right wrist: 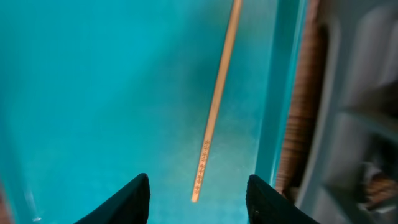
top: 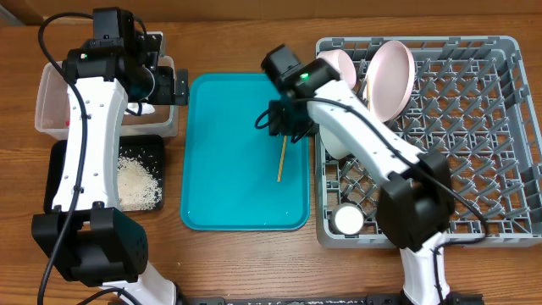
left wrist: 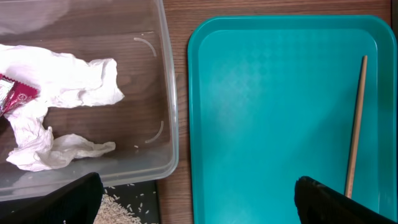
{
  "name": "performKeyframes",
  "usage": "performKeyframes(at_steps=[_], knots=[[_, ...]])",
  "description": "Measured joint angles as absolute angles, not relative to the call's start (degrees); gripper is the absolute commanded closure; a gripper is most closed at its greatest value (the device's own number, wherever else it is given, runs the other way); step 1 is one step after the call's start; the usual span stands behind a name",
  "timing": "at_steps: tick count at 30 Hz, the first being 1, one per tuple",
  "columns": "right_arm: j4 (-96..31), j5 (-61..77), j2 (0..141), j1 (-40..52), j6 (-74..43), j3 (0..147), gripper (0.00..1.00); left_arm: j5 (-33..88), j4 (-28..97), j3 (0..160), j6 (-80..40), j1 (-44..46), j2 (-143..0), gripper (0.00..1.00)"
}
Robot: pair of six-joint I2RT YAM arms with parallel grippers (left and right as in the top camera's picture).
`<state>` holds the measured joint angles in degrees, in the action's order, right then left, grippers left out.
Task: Sort waste into correct bins and load items into the dishwasher
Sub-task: 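Return the right gripper to the second chopstick and grasp it, then carry the second chopstick to the rack and insert it upright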
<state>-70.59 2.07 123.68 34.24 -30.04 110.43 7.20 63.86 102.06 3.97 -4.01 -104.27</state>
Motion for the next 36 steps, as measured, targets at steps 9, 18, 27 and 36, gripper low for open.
performKeyframes(at_steps=[9, 18, 27, 36], knots=[[-70.76, 1.04, 129.08, 34.89, -34.59, 110.19, 0.51, 7.20, 63.86, 102.06, 3.97, -4.01, -104.27, 0.00], [-69.78, 0.99, 133.71, 35.42, -36.45, 110.13, 0.66, 7.20, 63.86, 102.06, 3.97, -4.01, -104.27, 0.00], [-69.21, 0.60, 133.73, 37.54, -39.09, 110.13, 0.70, 7.20, 63.86, 102.06, 3.97, -4.01, -104.27, 0.00], [-69.23, 0.38, 134.87, 37.54, -40.45, 110.13, 0.94, 7.20, 63.86, 102.06, 3.97, -4.01, -104.27, 0.00]])
